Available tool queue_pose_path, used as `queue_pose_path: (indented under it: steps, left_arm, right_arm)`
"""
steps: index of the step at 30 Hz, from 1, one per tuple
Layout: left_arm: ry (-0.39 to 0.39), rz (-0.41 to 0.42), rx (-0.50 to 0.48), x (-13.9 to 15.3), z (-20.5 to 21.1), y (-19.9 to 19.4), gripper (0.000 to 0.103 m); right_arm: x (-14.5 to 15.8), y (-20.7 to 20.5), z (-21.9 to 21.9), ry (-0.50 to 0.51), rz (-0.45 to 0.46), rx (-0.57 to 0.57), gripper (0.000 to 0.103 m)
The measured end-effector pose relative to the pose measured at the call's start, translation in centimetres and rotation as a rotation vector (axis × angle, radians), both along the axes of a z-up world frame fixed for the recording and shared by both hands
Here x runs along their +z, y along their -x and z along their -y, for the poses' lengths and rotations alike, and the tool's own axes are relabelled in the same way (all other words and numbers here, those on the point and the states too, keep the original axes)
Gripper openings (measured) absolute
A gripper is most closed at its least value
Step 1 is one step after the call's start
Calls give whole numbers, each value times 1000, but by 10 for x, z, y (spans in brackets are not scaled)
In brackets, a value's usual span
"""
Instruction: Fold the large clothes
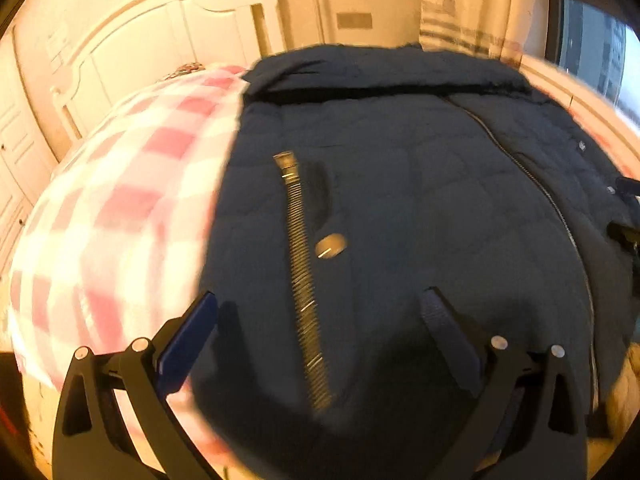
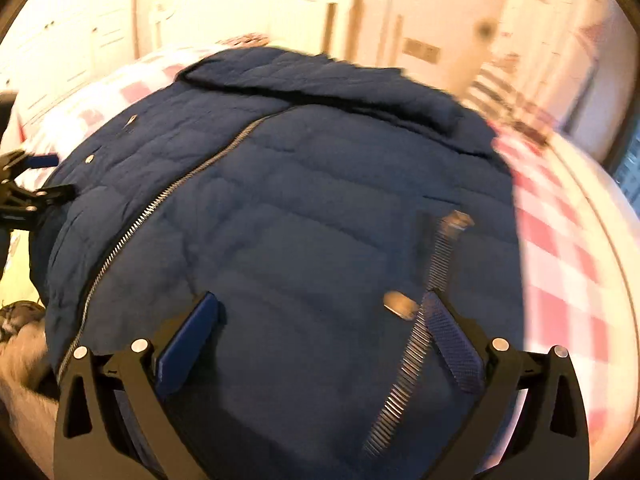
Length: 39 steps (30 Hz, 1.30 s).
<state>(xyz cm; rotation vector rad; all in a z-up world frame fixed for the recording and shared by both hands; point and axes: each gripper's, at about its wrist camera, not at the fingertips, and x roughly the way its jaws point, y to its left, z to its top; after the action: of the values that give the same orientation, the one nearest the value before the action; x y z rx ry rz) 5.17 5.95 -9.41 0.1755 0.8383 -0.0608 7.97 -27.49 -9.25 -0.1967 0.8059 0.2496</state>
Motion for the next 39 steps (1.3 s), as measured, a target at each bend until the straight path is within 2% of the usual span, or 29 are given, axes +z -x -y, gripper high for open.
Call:
queue_pose_path:
  steps: [2,4,6,10,16,19,20,21,24,25,26,27,29,31,32,33,34,35,36,38,39]
  left_arm:
    - [12,17,17,0,-22,19,101]
    - [68,-3,20,-6,-41,33,101]
    - [145,-27,37,-12,-58,46,101]
    - [194,-55,20,-23,-61,61,101]
    - [217,-71,-18,-39,-41,55,101]
    - [176,-60,-22,-40,-29,53,100]
    - [158,-48,-32,-40,-26,55,94]
    - [155,-41,-37,-39,-26,57,91]
    - [148,-37,-36,-41,-24,58,90]
    - [152,-39,-33,-42,-25,57,91]
    - [165,-45,-25,-43,-27,55,96]
    - [186,-55,-15,-45,-30,52,101]
    - [256,-82,-1,-51,-39,46,101]
    - [272,-79,3,-52,-40,43,101]
    - [268,-75,-5,-52,-37,43,95]
    - [268,-63,-27,-50,-34,46,80]
    - [236,-38,-52,-45,-28,53,72]
    - [213,-31,-65,-42,-25,57,53]
    - [181,-23,-83,-36,-21,63,37]
    - [151,13,-92,-21,-17,78,24]
    - [143,35,-93,-14,-16,83,22]
  right_arm:
    - [3,20,31,-65,4,-60,98]
    - [-1,33,55,-108,-11,-111,98]
    - [-12,53,81,-155,-48,-161,98]
    - [-40,80,106,-269,-144,-176,98]
    - [-64,82,99,-365,-181,-149,98]
    - [-66,78,85,-321,-179,-136,98]
    - [-65,75,79,-300,-172,-132,96]
    - [-64,75,78,-290,-160,-134,87]
    - [-69,72,84,-328,-151,-176,85]
    - [-71,71,88,-354,-157,-185,87]
    - [-75,70,92,-395,-172,-198,95]
    - [-79,70,99,-425,-187,-210,96]
    - [-86,69,107,-492,-205,-204,96]
    - [-88,70,106,-514,-190,-188,95]
    - [-88,71,105,-524,-183,-171,76]
    - [-86,75,102,-526,-169,-140,50]
    - [-80,80,96,-497,-148,-109,43]
    - [-76,85,92,-466,-148,-102,34]
    - [-68,91,88,-420,-140,-96,30]
    - [-49,107,79,-344,-90,-85,25]
    - [-40,114,77,-325,-55,-83,23]
